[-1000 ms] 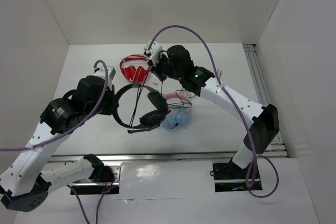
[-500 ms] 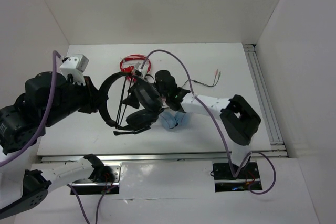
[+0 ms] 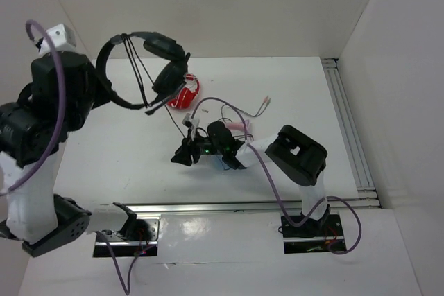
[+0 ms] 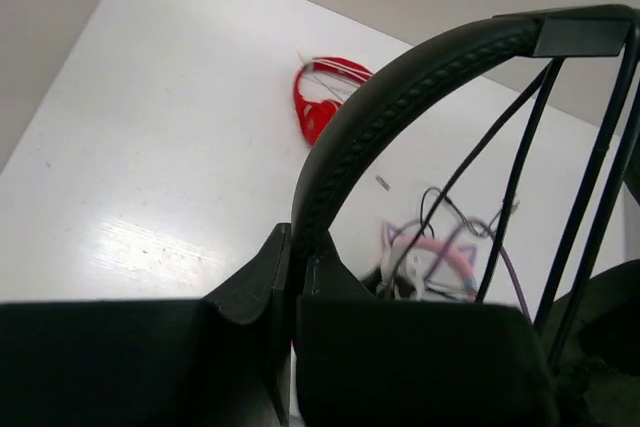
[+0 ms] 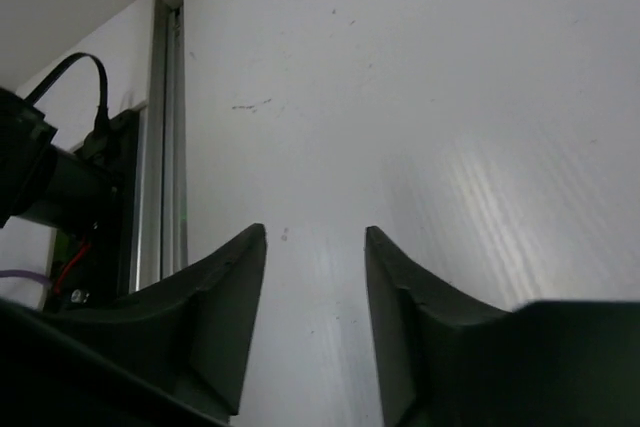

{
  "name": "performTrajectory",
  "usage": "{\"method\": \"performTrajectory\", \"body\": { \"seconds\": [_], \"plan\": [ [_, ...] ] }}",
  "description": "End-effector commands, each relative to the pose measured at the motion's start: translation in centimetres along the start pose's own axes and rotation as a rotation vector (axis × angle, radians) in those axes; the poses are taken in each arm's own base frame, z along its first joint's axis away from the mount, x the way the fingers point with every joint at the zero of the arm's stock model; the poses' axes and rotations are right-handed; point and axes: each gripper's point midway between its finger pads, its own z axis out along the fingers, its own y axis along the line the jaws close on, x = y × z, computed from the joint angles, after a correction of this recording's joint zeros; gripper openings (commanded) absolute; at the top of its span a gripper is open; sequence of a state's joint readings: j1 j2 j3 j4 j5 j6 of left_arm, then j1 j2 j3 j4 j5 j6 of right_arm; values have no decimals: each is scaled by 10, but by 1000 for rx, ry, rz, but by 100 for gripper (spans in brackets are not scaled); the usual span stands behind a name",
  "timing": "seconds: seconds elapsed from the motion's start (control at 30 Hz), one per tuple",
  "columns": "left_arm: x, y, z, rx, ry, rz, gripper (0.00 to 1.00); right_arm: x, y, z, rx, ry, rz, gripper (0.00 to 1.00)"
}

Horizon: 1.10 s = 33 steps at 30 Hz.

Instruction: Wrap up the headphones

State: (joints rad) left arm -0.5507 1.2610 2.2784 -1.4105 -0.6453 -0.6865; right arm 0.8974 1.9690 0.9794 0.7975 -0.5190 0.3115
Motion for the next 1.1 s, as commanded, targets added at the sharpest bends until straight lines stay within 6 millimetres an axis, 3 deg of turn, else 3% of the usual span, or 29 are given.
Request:
{"method": "performTrajectory", "body": {
  "seconds": [0.0,0.03,0.07,0.1,0.13,0.2,0.23,0.27,0.33,0.4,0.43,0.47,0.5,0.53,0.6,0.63,0.7,0.73,0.77,0.8,0.83,0.87,0.93,1.07],
  "plan": [
    [-24,-9,45,-88,-60,-59,0,-29,34,-7,-66,-107,-72,49],
    [-23,-8,59,-106,-46,-39,0,-37,44,-10,-67,-128,-106,43],
    [-24,8,76,-174,-40,-58,0,-32,51,-12,-64,-113,-110,37],
    [-25,9,88,-165,-27,-61,0,-26,54,-17,-55,-98,-113,28],
    [-22,17,99,-190,-2,-59,0,-36,62,-23,-44,-112,-139,22],
    [-11,34,128,-262,48,-62,0,-35,78,-28,-31,-103,-166,0],
    [-8,40,133,-301,51,-51,0,-51,91,-34,-21,-133,-194,0],
    [-3,41,137,-310,65,-62,0,-50,87,-38,45,-112,-215,0],
    [15,59,155,-386,101,-70,0,-65,120,-48,40,-136,-256,0],
    [35,78,168,-450,139,-73,0,-64,142,-53,83,-102,-286,0],
    [43,87,170,-499,146,-61,0,-87,158,-61,92,-141,-301,0],
    [51,89,176,-509,159,-65,0,-82,158,-66,149,-95,-306,0],
    [70,98,182,-550,196,-51,0,-82,178,-68,132,-83,-322,0],
    [81,105,185,-578,219,-41,0,-102,192,-71,136,-110,-324,0],
    [111,113,190,-604,279,-16,0,-105,200,-80,182,-69,-367,0],
    [124,114,193,-608,305,2,0,-125,206,-83,192,-92,-376,0],
    [152,120,189,-601,360,59,0,-131,198,-91,252,-55,-411,0],
    [162,105,195,-520,371,74,0,-150,203,-96,265,-78,-429,0],
    [170,103,193,-498,381,112,0,-151,197,-96,303,-56,-447,0],
    [175,98,187,-471,372,122,0,-151,186,-104,366,-16,-491,0],
    [198,92,182,-442,412,198,0,-151,176,-105,408,13,-518,0],
    [207,83,182,-383,423,219,0,-162,173,-109,448,9,-535,0],
    [230,71,170,-277,472,286,0,-164,142,-122,543,86,-593,0],
    [242,44,146,-75,507,344,0,-163,106,-142,677,215,-682,0]
  ]
}}
